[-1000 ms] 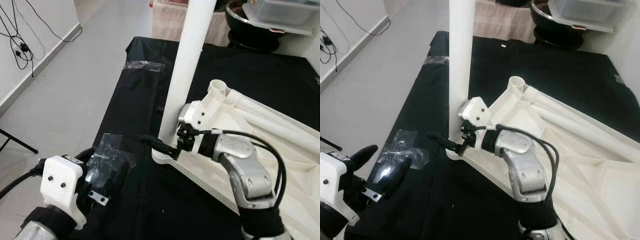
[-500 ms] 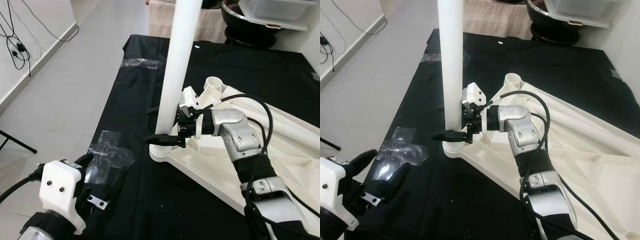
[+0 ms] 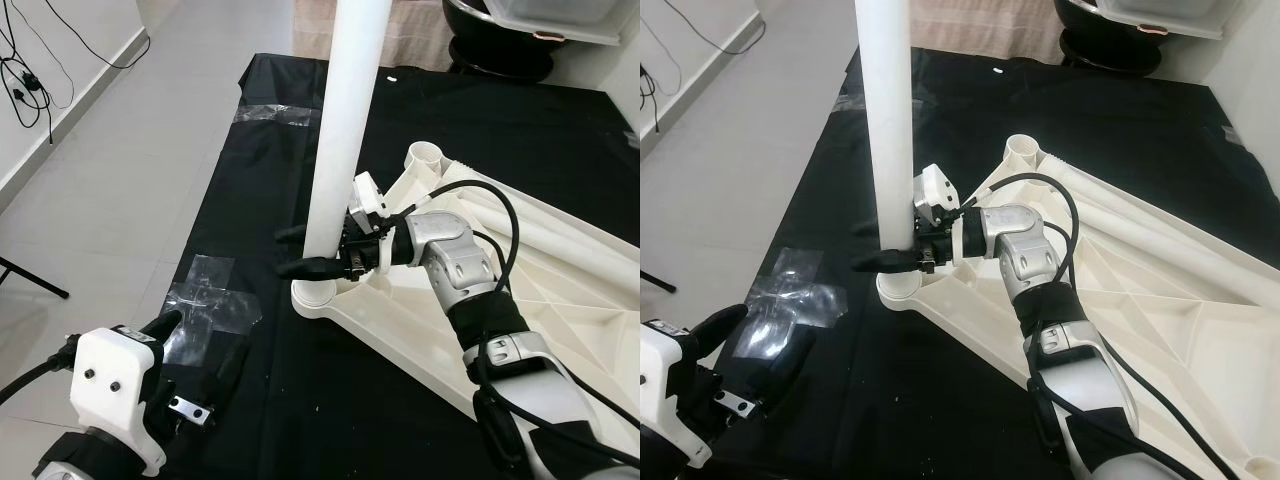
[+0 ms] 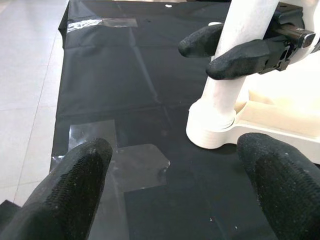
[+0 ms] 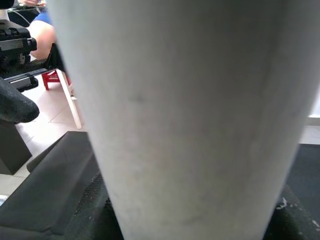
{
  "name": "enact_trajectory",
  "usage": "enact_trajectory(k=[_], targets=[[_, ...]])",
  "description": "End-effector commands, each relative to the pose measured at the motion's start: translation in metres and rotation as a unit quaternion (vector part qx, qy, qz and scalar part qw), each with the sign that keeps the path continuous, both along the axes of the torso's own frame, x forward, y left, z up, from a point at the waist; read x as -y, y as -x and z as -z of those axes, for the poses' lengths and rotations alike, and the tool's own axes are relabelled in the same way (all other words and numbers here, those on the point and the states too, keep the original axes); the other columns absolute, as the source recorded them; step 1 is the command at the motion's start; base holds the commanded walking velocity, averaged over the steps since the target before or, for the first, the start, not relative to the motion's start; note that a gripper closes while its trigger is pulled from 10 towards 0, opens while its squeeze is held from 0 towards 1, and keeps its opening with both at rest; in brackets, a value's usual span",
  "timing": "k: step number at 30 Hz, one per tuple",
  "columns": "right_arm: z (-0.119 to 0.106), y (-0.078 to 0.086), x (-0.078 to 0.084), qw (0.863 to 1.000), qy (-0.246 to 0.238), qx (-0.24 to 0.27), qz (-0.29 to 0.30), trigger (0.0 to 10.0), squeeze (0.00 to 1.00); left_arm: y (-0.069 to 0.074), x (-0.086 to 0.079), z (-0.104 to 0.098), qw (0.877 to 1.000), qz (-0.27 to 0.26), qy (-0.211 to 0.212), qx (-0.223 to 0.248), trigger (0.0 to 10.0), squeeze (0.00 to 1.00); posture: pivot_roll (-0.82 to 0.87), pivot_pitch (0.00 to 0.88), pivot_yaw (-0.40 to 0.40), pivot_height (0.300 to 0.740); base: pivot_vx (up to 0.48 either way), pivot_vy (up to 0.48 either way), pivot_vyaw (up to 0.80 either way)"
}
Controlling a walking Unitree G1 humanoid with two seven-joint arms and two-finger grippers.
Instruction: Building children table
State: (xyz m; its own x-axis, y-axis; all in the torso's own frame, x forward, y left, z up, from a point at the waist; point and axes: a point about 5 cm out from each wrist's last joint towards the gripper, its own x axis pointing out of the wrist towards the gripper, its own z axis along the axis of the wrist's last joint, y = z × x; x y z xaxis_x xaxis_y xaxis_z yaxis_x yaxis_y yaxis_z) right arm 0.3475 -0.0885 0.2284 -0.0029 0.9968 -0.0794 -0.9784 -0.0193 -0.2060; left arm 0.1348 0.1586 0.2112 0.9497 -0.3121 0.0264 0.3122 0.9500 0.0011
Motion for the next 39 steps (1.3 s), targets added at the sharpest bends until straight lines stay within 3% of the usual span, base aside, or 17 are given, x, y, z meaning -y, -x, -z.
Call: enact_trajectory(k=[1, 2, 3, 5, 6, 8, 15, 18, 19, 22, 23, 26, 28, 32, 33, 34, 39], targets=[[0.011, 0.000, 0.008, 0.999, -0.001, -0.010, 0.039, 0.0, 0.00, 0.002, 0.002, 0.003, 1.000, 0.006, 0.000, -0.010, 10.0, 0.00, 0.26, 0.238, -0.115, 0.740, 0.000, 0.000, 0.00], [0.023, 0.007, 0.006, 0.982, -0.048, -0.020, 0.179, 0.0, 0.00, 0.001, 0.001, 0.003, 1.000, 0.006, 0.000, -0.010, 10.0, 0.00, 0.23, 0.225, -0.116, 0.740, 0.000, 0.000, 0.00], [0.023, 0.007, 0.006, 0.982, -0.048, -0.020, 0.179, 0.0, 0.00, 0.001, 0.001, 0.003, 1.000, 0.006, 0.000, -0.010, 10.0, 0.00, 0.23, 0.225, -0.116, 0.740, 0.000, 0.000, 0.00], [0.039, 0.021, 0.007, 0.923, -0.072, -0.029, 0.377, 0.0, 0.00, 0.001, 0.001, 0.002, 1.000, 0.006, 0.000, -0.010, 10.0, 0.00, 0.21, 0.218, -0.103, 0.740, 0.000, 0.000, 0.00], [0.039, 0.021, 0.007, 0.923, -0.072, -0.029, 0.377, 0.0, 0.00, 0.001, 0.001, 0.002, 1.000, 0.006, 0.000, -0.010, 10.0, 0.00, 0.21, 0.218, -0.103, 0.740, 0.000, 0.000, 0.00], [0.053, 0.053, 0.020, 0.851, -0.018, 0.032, 0.524, 0.0, 0.00, -0.001, 0.001, 0.002, 1.000, 0.009, -0.002, -0.010, 10.0, 0.00, 0.20, 0.203, -0.093, 0.740, 0.000, 0.000, 0.00], [0.058, 0.067, 0.022, 0.828, 0.004, 0.062, 0.558, 0.0, 0.00, -0.007, 0.002, -0.003, 1.000, 0.003, -0.002, 0.000, 10.0, 0.00, 0.19, 0.177, -0.088, 0.740, 0.000, 0.000, 0.00], [0.059, 0.062, 0.019, 0.832, 0.005, 0.052, 0.553, 0.0, 0.00, -0.008, 0.001, -0.003, 1.000, 0.002, -0.005, 0.002, 10.0, 0.00, 0.19, 0.172, -0.091, 0.740, 0.000, 0.000, 0.00], [0.059, 0.061, 0.016, 0.835, 0.005, 0.045, 0.548, 8.6, 0.00, -0.008, 0.001, -0.003, 1.000, 0.002, -0.006, 0.003, 10.0, 0.00, 0.19, 0.173, -0.095, 0.740, 0.000, 0.000, 0.00], [0.059, 0.062, 0.013, 0.834, 0.008, 0.038, 0.551, 8.6, 0.00, -0.008, 0.001, -0.004, 1.000, 0.002, -0.006, 0.003, 10.0, 0.00, 0.19, 0.173, -0.095, 0.740, 0.000, 0.000, 0.00], [0.056, 0.062, 0.009, 0.846, -0.011, 0.014, 0.533, 10.0, 1.00, -0.008, 0.001, -0.004, 1.000, 0.001, -0.007, 0.003, 10.0, 0.00, 0.19, 0.175, -0.094, 0.740, 0.000, 0.000, 0.00], [0.048, 0.062, 0.004, 0.854, -0.042, -0.011, 0.518, 10.0, 1.00, -0.008, 0.000, -0.004, 1.000, 0.001, -0.007, 0.004, 10.0, 0.00, 0.19, 0.180, -0.094, 0.740, 0.000, 0.000, 0.00], [0.027, 0.058, -0.004, 0.906, -0.095, -0.025, 0.412, 10.0, 1.00, -0.008, 0.001, -0.003, 1.000, 0.003, -0.006, 0.001, 10.0, 0.00, 0.19, 0.184, -0.096, 0.740, 0.000, 0.000, 0.00], [0.019, 0.053, -0.001, 0.927, -0.098, -0.005, 0.362, 10.0, 1.00, -0.008, 0.002, -0.003, 1.000, 0.004, -0.006, 0.000, 10.0, 0.00, 0.20, 0.189, -0.093, 0.740, 0.000, 0.000, 0.00], [0.013, 0.046, 0.004, 0.946, -0.088, 0.020, 0.311, 10.0, 0.73, -0.008, 0.002, -0.003, 1.000, 0.004, -0.004, -0.001, 10.0, 0.00, 0.20, 0.192, -0.092, 0.740, 0.000, 0.000, 0.00], [0.011, 0.036, 0.012, 0.959, -0.062, 0.048, 0.272, 10.0, 0.00, -0.008, 0.002, -0.002, 1.000, 0.005, -0.003, -0.002, 10.0, 0.00, 0.20, 0.195, -0.094, 0.740, 0.000, 0.000, 0.00], [0.005, 0.019, 0.021, 0.979, -0.022, 0.059, 0.196, 10.0, 0.00, -0.007, 0.003, -0.001, 1.000, 0.006, -0.002, -0.004, 10.0, 0.00, 0.22, 0.209, -0.101, 0.740, 0.000, 0.000, 0.00]])
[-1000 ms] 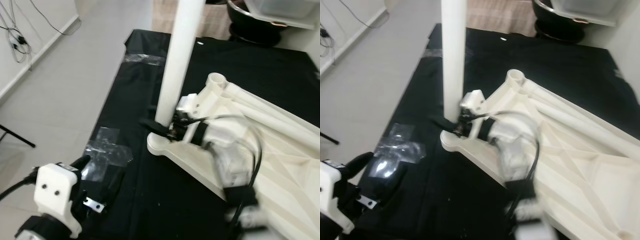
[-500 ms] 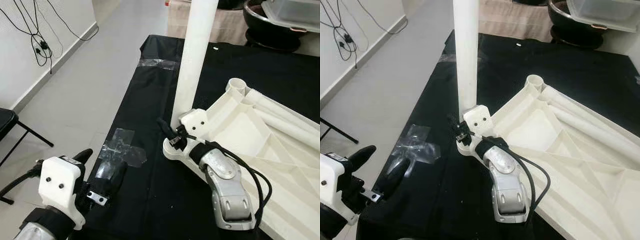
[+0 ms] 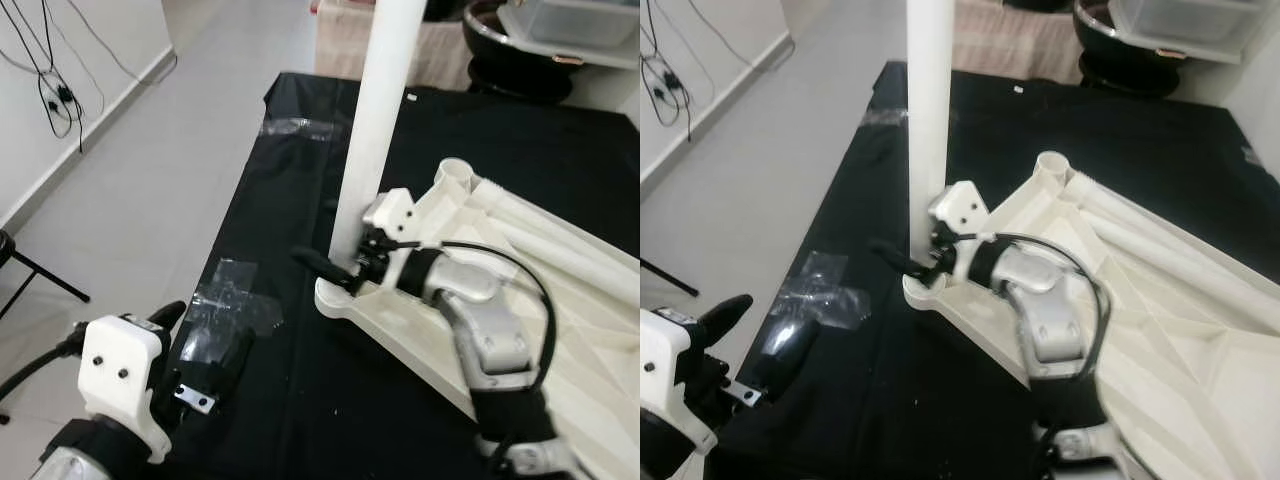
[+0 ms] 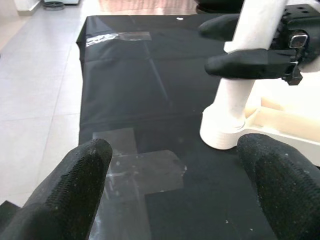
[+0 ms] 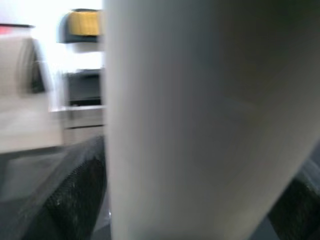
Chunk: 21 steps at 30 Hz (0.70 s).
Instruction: Building children table
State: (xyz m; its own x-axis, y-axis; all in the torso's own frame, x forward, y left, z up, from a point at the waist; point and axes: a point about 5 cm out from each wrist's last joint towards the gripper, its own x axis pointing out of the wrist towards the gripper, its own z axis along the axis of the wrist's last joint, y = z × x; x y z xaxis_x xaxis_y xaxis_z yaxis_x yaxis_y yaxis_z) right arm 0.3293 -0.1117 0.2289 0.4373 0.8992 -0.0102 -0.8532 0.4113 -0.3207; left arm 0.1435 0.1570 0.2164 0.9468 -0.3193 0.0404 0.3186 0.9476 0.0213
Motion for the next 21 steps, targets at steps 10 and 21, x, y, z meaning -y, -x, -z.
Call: enact_trajectory(k=[10, 21], targets=[[-0.017, -0.024, -0.014, 0.989, 0.002, -0.045, -0.139, 10.0, 0.00, 0.006, 0.000, 0.006, 1.000, 0.000, 0.005, -0.021, 10.0, 0.00, 0.26, 0.243, -0.102, 0.740, 0.000, 0.000, 0.00], [-0.016, -0.031, -0.018, 0.969, 0.005, -0.078, -0.235, 0.0, 0.00, 0.011, -0.003, 0.010, 1.000, -0.007, 0.004, -0.030, 10.0, 0.00, 0.28, 0.263, -0.107, 0.740, 0.000, 0.000, 0.00]])
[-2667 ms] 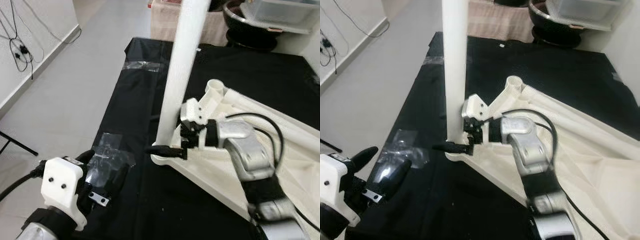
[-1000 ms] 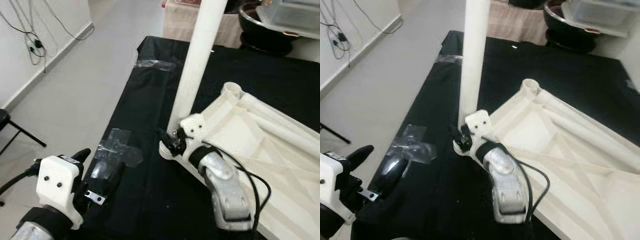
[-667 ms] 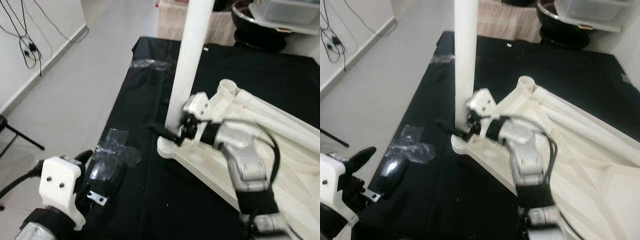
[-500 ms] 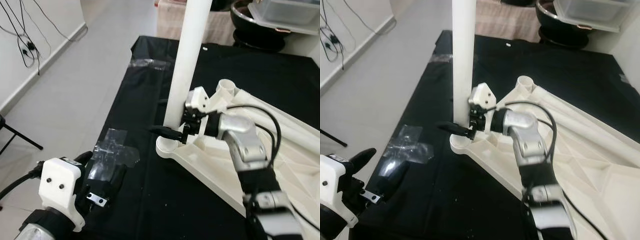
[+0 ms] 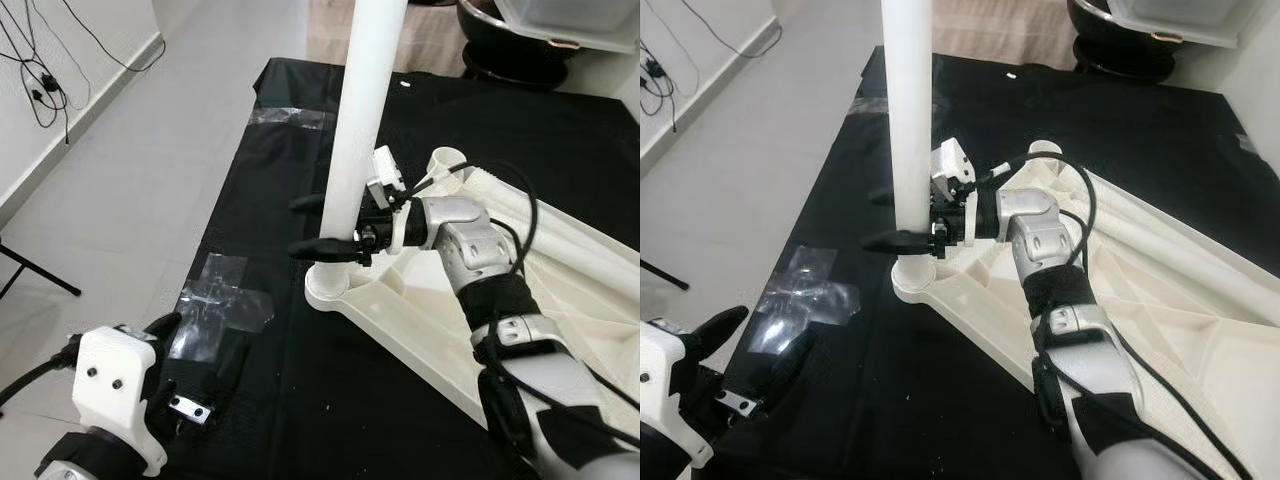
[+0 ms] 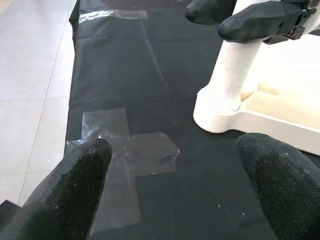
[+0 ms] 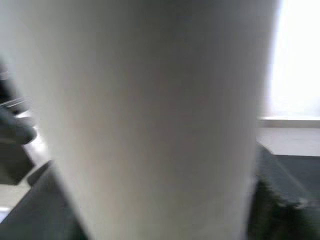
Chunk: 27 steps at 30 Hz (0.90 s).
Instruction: Building children table
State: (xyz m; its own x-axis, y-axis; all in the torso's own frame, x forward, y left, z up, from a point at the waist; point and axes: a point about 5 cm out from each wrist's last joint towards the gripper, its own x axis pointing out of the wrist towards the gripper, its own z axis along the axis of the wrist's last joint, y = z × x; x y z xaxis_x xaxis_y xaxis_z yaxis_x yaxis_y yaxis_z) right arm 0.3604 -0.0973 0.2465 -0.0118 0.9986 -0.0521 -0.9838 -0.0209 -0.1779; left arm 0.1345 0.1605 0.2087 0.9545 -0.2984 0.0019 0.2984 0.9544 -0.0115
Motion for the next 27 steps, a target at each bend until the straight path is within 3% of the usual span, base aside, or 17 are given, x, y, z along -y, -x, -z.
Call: enact_trajectory(k=[1, 6, 11, 12, 14, 15, 16, 17, 18, 19, 20, 24, 25, 27], targets=[[0.002, 0.000, -0.004, 1.000, 0.001, -0.002, -0.008, 0.0, 0.00, 0.002, 0.001, 0.002, 1.000, 0.004, -0.006, -0.007, 10.0, 0.00, 0.28, 0.263, -0.107, 0.740, 0.000, 0.000, 0.00], [0.002, 0.000, -0.004, 1.000, 0.001, -0.002, -0.008, 0.0, 0.00, 0.002, 0.001, 0.002, 1.000, 0.004, -0.006, -0.007, 10.0, 0.00, 0.28, 0.263, -0.107, 0.740, 0.000, 0.000, 0.00], [0.014, 0.000, 0.011, 0.994, -0.040, 0.022, 0.101, 0.0, 0.00, 0.002, 0.001, 0.003, 1.000, 0.000, -0.007, -0.006, 10.0, 0.00, 0.25, 0.233, -0.119, 0.740, 0.000, 0.000, 0.00], [0.014, 0.000, 0.011, 0.994, -0.040, 0.022, 0.101, 0.0, 0.00, 0.002, 0.001, 0.003, 1.000, 0.000, -0.007, -0.006, 10.0, 0.00, 0.25, 0.233, -0.119, 0.740, 0.000, 0.000, 0.00], [0.025, 0.011, 0.013, 0.982, -0.063, 0.005, 0.176, 0.0, 0.00, 0.001, 0.000, 0.002, 1.000, -0.002, -0.008, -0.004, 10.0, 0.00, 0.24, 0.222, -0.123, 0.740, 0.000, 0.000, 0.00], [0.025, 0.011, 0.013, 0.982, -0.063, 0.005, 0.176, 0.0, 0.00, 0.001, 0.000, 0.002, 1.000, -0.002, -0.008, -0.004, 10.0, 0.00, 0.24, 0.222, -0.123, 0.740, 0.000, 0.000, 0.00], [0.036, 0.018, 0.008, 0.960, -0.065, -0.012, 0.272, 0.0, 0.00, 0.000, 0.000, 0.002, 1.000, -0.002, -0.008, -0.003, 10.0, 0.00, 0.23, 0.215, -0.123, 0.740, 0.000, 0.000, 0.00], [0.055, 0.036, 0.004, 0.908, -0.043, -0.021, 0.417, 0.0, 0.00, -0.002, 0.000, 0.000, 1.000, -0.002, -0.008, 0.000, 10.0, 0.00, 0.21, 0.207, -0.111, 0.740, 0.000, 0.000, 0.00], [0.055, 0.036, 0.004, 0.908, -0.043, -0.021, 0.417, 0.0, 0.00, -0.002, 0.000, 0.000, 1.000, -0.002, -0.008, 0.000, 10.0, 0.00, 0.21, 0.207, -0.111, 0.740, 0.000, 0.000, 0.00], [0.064, 0.055, 0.004, 0.864, -0.036, -0.028, 0.502, 0.0, 0.00, -0.003, 0.000, -0.001, 1.000, -0.001, -0.008, 0.002, 10.0, 0.00, 0.21, 0.200, -0.107, 0.740, 0.000, 0.000, 0.00], [0.068, 0.072, -0.001, 0.838, -0.034, -0.031, 0.543, 0.0, 0.00, -0.004, 0.000, -0.002, 1.000, 0.002, -0.007, 0.004, 10.0, 0.00, 0.20, 0.193, -0.106, 0.740, 0.000, 0.000, 0.00], [0.071, 0.080, -0.009, 0.840, -0.035, -0.041, 0.539, 0.0, 0.00, -0.005, 0.001, -0.002, 1.000, 0.004, -0.006, 0.006, 10.0, 0.00, 0.19, 0.178, -0.098, 0.740, 0.000, 0.000, 0.00], [0.072, 0.079, -0.016, 0.853, -0.037, -0.042, 0.518, 0.0, 0.00, -0.006, 0.002, -0.003, 1.000, 0.005, -0.006, 0.007, 10.0, 0.00, 0.19, 0.170, -0.096, 0.740, 0.000, 0.000, 0.00], [0.072, 0.075, -0.022, 0.860, -0.038, -0.041, 0.508, 0.0, 0.00, -0.007, 0.002, -0.004, 1.000, 0.005, -0.006, 0.010, 10.0, 0.00, 0.19, 0.167, -0.103, 0.740, 0.000, 0.000, 0.00]])
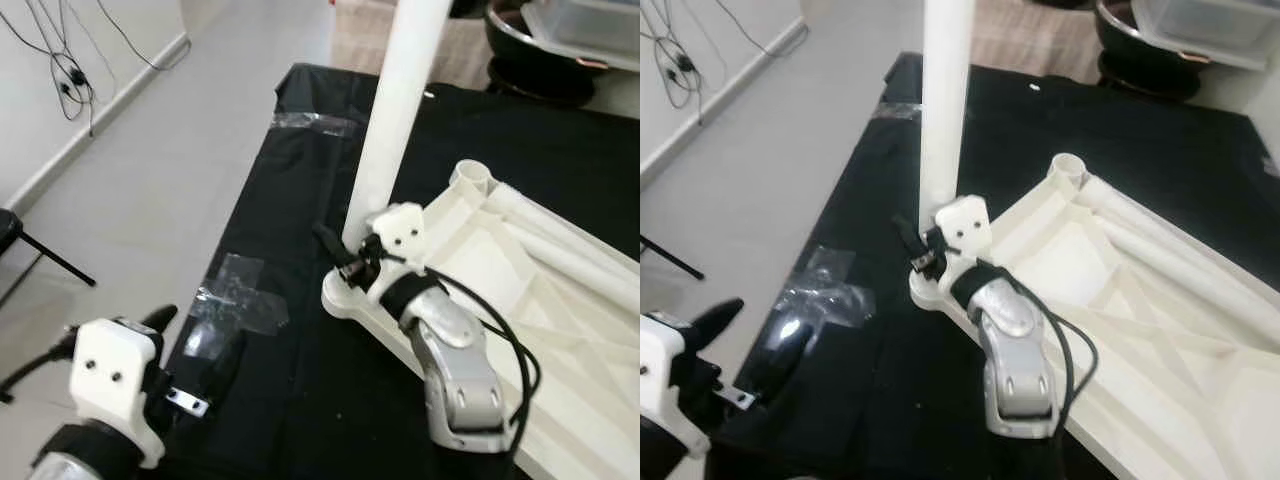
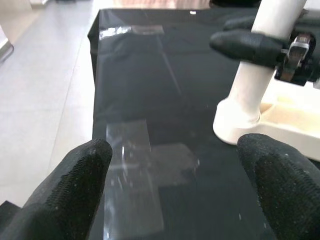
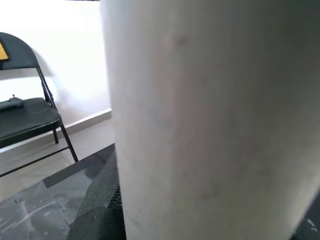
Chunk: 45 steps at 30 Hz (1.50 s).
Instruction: Building children table
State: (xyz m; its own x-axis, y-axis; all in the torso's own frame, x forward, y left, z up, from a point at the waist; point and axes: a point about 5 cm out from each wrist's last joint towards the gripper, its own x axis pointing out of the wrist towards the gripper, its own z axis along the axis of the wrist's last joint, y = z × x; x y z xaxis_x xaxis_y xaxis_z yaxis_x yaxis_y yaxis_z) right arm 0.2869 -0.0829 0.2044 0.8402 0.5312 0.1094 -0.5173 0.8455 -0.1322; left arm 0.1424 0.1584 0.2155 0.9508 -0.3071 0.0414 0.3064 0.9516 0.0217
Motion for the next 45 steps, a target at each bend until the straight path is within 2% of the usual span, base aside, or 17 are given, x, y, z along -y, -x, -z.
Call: enact_trajectory(k=[1, 3, 4, 6, 7, 11, 16, 17, 20, 22, 27, 31, 35, 37, 38, 39, 45], targets=[[0.029, -0.002, -0.009, 0.997, 0.008, -0.073, 0.016, 0.0, 0.00, 0.000, 0.000, 0.003, 1.000, 0.000, 0.004, -0.012, 10.0, 0.00, 0.20, 0.168, -0.103, 0.740, 0.000, 0.000, 0.00], [0.027, -0.003, -0.012, 0.997, 0.006, -0.075, 0.012, 0.0, 0.00, 0.000, -0.001, 0.002, 1.000, -0.001, 0.002, -0.011, 10.0, 0.00, 0.20, 0.170, -0.103, 0.740, 0.000, 0.000, 0.00], [0.024, -0.003, -0.017, 0.996, 0.001, -0.085, -0.003, 10.0, 0.00, -0.001, -0.002, 0.001, 1.000, -0.004, 0.000, -0.009, 10.0, 0.00, 0.20, 0.170, -0.102, 0.740, 0.000, 0.000, 0.00], [0.021, -0.001, -0.019, 0.996, -0.014, -0.089, -0.014, 10.0, 0.00, -0.001, -0.002, 0.001, 1.000, -0.005, 0.000, -0.009, 10.0, 0.00, 0.20, 0.170, -0.102, 0.740, 0.000, 0.000, 0.00], [0.015, 0.000, -0.023, 0.994, -0.032, -0.085, -0.061, 10.0, 1.00, -0.001, -0.002, 0.001, 1.000, -0.005, 0.001, -0.009, 10.0, 0.00, 0.19, 0.177, -0.101, 0.740, 0.000, 0.000, 0.00], [-0.001, -0.005, -0.021, 0.985, -0.051, -0.062, -0.156, 10.0, 1.00, -0.001, -0.001, 0.002, 1.000, -0.002, 0.003, -0.011, 10.0, 0.00, 0.19, 0.183, -0.102, 0.740, 0.000, 0.000, 0.00], [-0.018, -0.021, -0.009, 0.972, 0.006, -0.006, -0.235, 10.0, 1.00, 0.000, 0.001, 0.003, 1.000, -0.001, 0.006, -0.014, 10.0, 0.00, 0.20, 0.197, -0.111, 0.740, 0.000, 0.000, 0.00], [-0.022, -0.026, -0.008, 0.969, 0.027, 0.012, -0.247, 10.0, 0.00, 0.000, 0.001, 0.003, 1.000, -0.001, 0.007, -0.015, 10.0, 0.00, 0.20, 0.197, -0.111, 0.740, 0.000, 0.000, 0.00], [-0.025, -0.028, -0.011, 0.960, 0.029, 0.017, -0.277, 10.0, 0.00, 0.000, 0.001, 0.004, 1.000, -0.001, 0.008, -0.016, 10.0, 0.00, 0.20, 0.203, -0.115, 0.740, 0.000, 0.000, 0.00], [-0.027, -0.031, -0.022, 0.934, 0.047, 0.022, -0.353, 10.0, 0.00, 0.002, 0.001, 0.005, 1.000, 0.000, 0.008, -0.020, 10.0, 0.00, 0.22, 0.214, -0.119, 0.740, 0.000, 0.000, 0.00], [-0.027, -0.046, -0.035, 0.904, 0.036, 0.004, -0.427, 10.0, 0.00, 0.004, -0.001, 0.007, 1.000, -0.006, 0.004, -0.025, 10.0, 0.00, 0.24, 0.230, -0.123, 0.740, 0.000, 0.000, 0.00], [-0.027, -0.047, -0.034, 0.874, 0.047, -0.012, -0.483, 10.0, 0.00, 0.006, -0.002, 0.008, 1.000, -0.007, 0.004, -0.027, 10.0, 0.00, 0.25, 0.243, -0.127, 0.740, 0.000, 0.000, 0.00], [-0.028, -0.050, -0.032, 0.859, 0.057, -0.017, -0.508, 10.0, 0.00, 0.007, -0.002, 0.008, 1.000, -0.008, 0.005, -0.028, 10.0, 0.00, 0.25, 0.248, -0.128, 0.740, 0.000, 0.000, 0.00], [-0.031, -0.055, -0.030, 0.851, 0.062, -0.016, -0.521, 2.3, 0.00, 0.007, -0.002, 0.009, 1.000, -0.008, 0.006, -0.030, 10.0, 0.00, 0.26, 0.257, -0.130, 0.740, 0.000, 0.000, 0.00], [-0.031, -0.055, -0.030, 0.851, 0.062, -0.016, -0.521, 2.3, 0.00, 0.007, -0.002, 0.009, 1.000, -0.008, 0.006, -0.030, 10.0, 0.00, 0.26, 0.257, -0.130, 0.740, 0.000, 0.000, 0.00], [-0.032, -0.056, -0.027, 0.847, 0.061, -0.019, -0.528, 0.0, 0.00, 0.008, -0.002, 0.009, 0.999, -0.008, 0.006, -0.030, 10.0, 0.00, 0.26, 0.257, -0.130, 0.740, 0.000, 0.000, 0.00], [-0.029, -0.059, -0.019, 0.840, 0.062, -0.026, -0.538, 0.0, 0.00, 0.008, -0.002, 0.010, 0.999, -0.008, 0.006, -0.031, 10.0, 0.00, 0.25, 0.256, -0.128, 0.740, 0.000, 0.000, 0.00]])
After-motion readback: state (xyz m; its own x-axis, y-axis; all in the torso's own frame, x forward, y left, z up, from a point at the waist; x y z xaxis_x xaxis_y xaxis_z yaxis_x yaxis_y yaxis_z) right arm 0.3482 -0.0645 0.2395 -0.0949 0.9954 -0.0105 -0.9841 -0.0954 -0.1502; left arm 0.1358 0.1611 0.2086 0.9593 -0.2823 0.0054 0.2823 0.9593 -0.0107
